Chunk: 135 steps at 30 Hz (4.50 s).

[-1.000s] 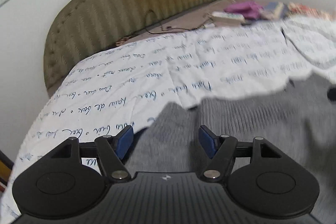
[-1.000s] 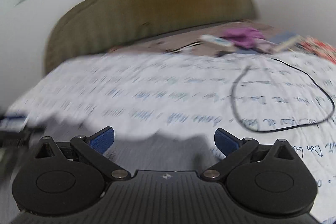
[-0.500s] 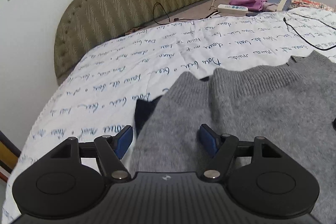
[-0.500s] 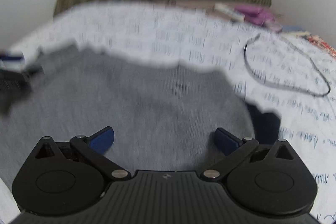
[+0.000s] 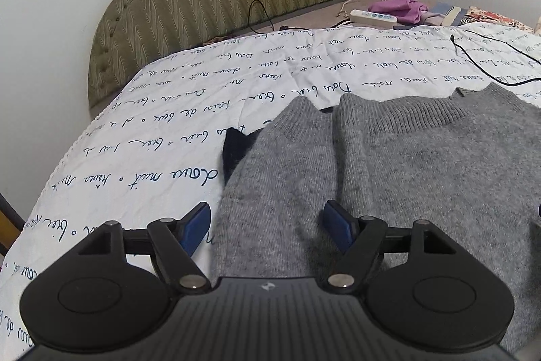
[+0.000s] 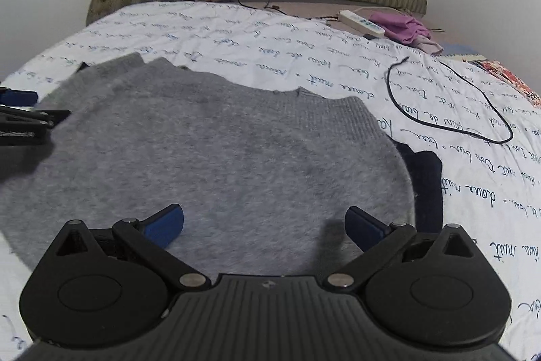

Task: Fold small clothes
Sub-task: 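Lower both tools to the side edge of the folded sweater, then close both tools on the grey sweater's side edge, then lift the gripped sweater edge with both tools and fold it across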

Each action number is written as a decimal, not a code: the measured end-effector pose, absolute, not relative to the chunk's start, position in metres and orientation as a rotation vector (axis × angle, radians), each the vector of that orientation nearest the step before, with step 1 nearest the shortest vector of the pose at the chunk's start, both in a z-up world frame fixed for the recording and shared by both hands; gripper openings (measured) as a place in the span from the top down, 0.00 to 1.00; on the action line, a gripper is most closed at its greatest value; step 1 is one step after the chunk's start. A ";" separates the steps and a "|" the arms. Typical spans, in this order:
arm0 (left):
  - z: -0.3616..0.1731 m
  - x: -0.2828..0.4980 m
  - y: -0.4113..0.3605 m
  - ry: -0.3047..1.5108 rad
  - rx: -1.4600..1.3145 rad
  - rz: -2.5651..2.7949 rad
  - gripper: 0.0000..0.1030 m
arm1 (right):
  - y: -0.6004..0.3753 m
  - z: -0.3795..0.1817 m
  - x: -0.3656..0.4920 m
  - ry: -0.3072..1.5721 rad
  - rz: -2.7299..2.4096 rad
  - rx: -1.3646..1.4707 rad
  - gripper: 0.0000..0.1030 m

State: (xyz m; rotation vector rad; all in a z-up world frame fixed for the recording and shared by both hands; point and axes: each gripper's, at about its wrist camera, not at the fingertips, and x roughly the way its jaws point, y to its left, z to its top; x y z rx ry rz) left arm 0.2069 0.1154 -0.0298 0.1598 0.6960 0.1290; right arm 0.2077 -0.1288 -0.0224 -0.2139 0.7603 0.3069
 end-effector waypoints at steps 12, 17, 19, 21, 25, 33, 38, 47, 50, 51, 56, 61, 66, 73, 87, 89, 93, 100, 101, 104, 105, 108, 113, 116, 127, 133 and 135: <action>-0.006 0.212 0.173 0.710 -0.037 0.083 0.25 | -0.051 -0.007 0.129 0.557 0.488 -0.471 0.00; -0.005 0.228 0.217 0.762 -0.234 -0.007 0.23 | -0.006 -0.023 0.090 0.442 0.547 -0.676 0.01; -0.010 0.232 0.226 0.767 -0.291 -0.034 0.23 | 0.007 -0.030 0.080 0.425 0.565 -0.715 0.01; -0.016 0.237 0.230 0.780 -0.332 -0.056 0.23 | 0.018 -0.036 0.074 0.424 0.587 -0.744 0.01; -0.029 0.249 0.230 0.798 -0.371 -0.105 0.23 | 0.040 -0.049 0.059 0.348 0.583 -0.853 0.01; -0.042 0.277 0.223 0.831 -0.417 -0.196 0.23 | 0.077 -0.067 0.058 0.197 0.458 -0.964 0.05; -0.045 0.289 0.217 0.835 -0.410 -0.211 0.24 | 0.090 -0.068 0.076 0.227 0.470 -0.937 0.25; -0.055 0.301 0.225 0.815 -0.484 -0.163 0.67 | 0.120 -0.088 0.085 0.194 0.482 -1.005 0.70; -0.057 0.303 0.224 0.821 -0.472 -0.143 0.82 | 0.121 -0.090 0.088 0.204 0.506 -0.995 0.74; -0.057 0.303 0.223 0.819 -0.470 -0.137 0.84 | 0.121 -0.089 0.090 0.215 0.517 -0.983 0.76; -0.051 0.302 0.218 0.818 -0.458 -0.096 0.88 | 0.113 -0.078 0.099 0.237 0.562 -0.919 0.87; -0.035 0.296 0.214 0.805 -0.458 -0.057 0.89 | 0.093 -0.051 0.105 0.282 0.626 -0.753 0.91; -0.010 0.292 0.205 0.779 -0.452 -0.038 0.89 | 0.061 -0.020 0.115 0.321 0.649 -0.544 0.92; 0.027 0.290 0.171 0.733 -0.441 -0.014 0.89 | 0.005 0.012 0.125 0.332 0.619 -0.308 0.92; 0.065 0.298 0.065 0.694 -0.351 -0.060 0.89 | -0.103 0.017 0.119 0.325 0.467 -0.129 0.92; 0.067 0.300 0.048 0.691 -0.319 -0.068 0.89 | -0.117 0.014 0.119 0.335 0.453 -0.103 0.92; 0.064 0.304 0.012 0.697 -0.268 -0.091 0.89 | -0.143 0.009 0.119 0.353 0.423 -0.050 0.92; 0.046 0.318 -0.048 0.745 -0.212 -0.132 0.89 | -0.179 -0.005 0.114 0.387 0.372 0.009 0.92; 0.042 0.319 -0.056 0.750 -0.204 -0.136 0.89 | -0.185 -0.007 0.115 0.396 0.365 0.023 0.92; 0.030 0.326 -0.080 0.768 -0.183 -0.149 0.89 | -0.203 -0.015 0.118 0.424 0.342 0.082 0.92; 0.026 0.328 -0.088 0.776 -0.176 -0.155 0.89 | -0.209 -0.018 0.119 0.435 0.335 0.104 0.92; 0.011 0.334 -0.108 0.800 -0.148 -0.162 0.89 | -0.227 -0.028 0.124 0.473 0.321 0.177 0.92; -0.007 0.340 -0.131 0.824 -0.134 -0.189 0.89 | -0.248 -0.043 0.129 0.516 0.306 0.257 0.92; -0.012 0.342 -0.137 0.825 -0.116 -0.184 0.86 | -0.262 -0.053 0.132 0.546 0.309 0.337 0.90; 0.009 0.340 -0.129 0.710 -0.162 -0.174 0.34 | -0.284 -0.070 0.137 0.586 0.326 0.479 0.73; 0.022 0.313 -0.099 0.696 -0.128 -0.132 0.25 | -0.307 -0.081 0.140 0.588 0.365 0.644 0.61; 0.019 0.294 -0.085 0.690 -0.094 -0.112 0.24 | -0.314 -0.085 0.142 0.591 0.377 0.705 0.61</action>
